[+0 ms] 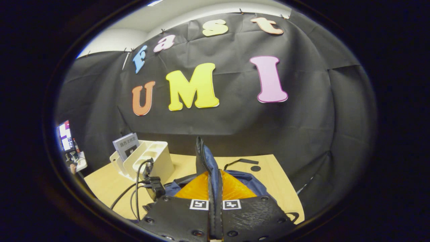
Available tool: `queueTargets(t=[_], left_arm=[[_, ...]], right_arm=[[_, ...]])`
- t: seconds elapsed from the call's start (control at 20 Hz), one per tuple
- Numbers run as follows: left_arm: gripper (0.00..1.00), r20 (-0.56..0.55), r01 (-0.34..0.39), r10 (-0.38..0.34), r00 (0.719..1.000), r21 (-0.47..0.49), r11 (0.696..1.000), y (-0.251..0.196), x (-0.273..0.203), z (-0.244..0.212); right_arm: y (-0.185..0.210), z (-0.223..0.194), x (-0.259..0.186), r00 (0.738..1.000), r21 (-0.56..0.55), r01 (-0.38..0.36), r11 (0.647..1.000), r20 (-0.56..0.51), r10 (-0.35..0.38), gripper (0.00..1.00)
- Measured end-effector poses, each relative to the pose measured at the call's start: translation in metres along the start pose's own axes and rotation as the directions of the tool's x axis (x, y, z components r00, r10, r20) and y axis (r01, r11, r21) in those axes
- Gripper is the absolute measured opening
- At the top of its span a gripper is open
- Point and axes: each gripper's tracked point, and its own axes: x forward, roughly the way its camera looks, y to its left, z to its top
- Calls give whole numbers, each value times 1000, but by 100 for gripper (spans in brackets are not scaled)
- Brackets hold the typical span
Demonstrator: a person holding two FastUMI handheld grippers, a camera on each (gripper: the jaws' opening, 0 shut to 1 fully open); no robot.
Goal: Open the schoolbag, grab two books from the bookshelf and put them into the schoolbag.
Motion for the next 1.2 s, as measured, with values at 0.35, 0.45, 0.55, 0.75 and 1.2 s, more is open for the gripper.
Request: queueTargets(t=[0.35,0.45,0.55,0.75,1.2], left_arm=[[88,-2,-96,101,995,291,952,11,-21,20],[88,13,-136,141,990,357,924,17,-26,27],[89,43,-167,164,986,417,893,21,-40,40],[90,116,-190,152,982,498,846,25,-83,70],[92,354,-361,152,923,658,661,64,-189,152]], right_arm=[[-10,-14,-6,999,29,19,999,-32,-18,0],[-8,-19,-6,999,30,20,999,-40,-19,0],[-8,-23,-5,999,25,29,999,-46,-28,0],[-8,-28,-3,998,17,45,999,-50,-44,1],[-3,-39,2,996,-14,79,997,-41,-80,1]])
